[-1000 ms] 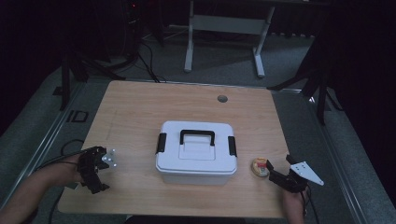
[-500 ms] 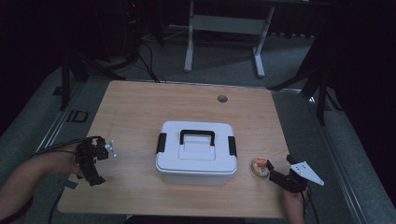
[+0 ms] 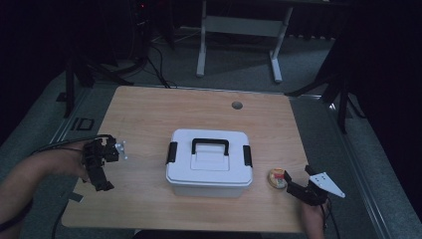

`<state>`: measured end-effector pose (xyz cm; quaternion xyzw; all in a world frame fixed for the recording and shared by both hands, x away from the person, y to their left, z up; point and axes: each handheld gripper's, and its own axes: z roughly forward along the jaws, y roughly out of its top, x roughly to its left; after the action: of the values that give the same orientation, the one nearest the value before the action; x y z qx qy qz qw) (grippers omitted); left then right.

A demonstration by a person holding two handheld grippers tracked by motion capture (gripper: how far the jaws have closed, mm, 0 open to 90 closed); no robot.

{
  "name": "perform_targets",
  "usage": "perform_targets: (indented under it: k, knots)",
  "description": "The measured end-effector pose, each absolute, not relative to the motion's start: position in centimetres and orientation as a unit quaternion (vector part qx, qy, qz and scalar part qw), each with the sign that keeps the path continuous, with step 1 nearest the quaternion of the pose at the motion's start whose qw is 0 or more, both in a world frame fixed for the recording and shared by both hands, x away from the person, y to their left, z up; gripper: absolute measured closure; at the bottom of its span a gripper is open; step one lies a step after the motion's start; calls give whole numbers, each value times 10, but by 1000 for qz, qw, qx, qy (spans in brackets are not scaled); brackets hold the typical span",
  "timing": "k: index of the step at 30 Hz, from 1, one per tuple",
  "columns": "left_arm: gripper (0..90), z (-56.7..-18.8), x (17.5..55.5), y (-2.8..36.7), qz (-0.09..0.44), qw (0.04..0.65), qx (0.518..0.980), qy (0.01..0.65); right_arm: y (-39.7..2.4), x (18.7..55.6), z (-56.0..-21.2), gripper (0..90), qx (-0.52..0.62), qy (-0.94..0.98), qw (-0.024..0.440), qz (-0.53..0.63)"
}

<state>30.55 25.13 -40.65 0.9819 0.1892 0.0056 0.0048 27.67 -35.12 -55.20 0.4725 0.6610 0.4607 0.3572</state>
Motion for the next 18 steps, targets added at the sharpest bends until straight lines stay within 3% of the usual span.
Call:
perform_targets:
  k: [1, 18]
  knots:
    - [133, -404, 306, 250, -1, 0, 982, 187, -351, 277, -552, 133, 472, 662, 356, 460]
    - [133, -363, 315, 233, 12, 10, 984, 179, -352, 277, -552, 133, 472, 661, 357, 461]
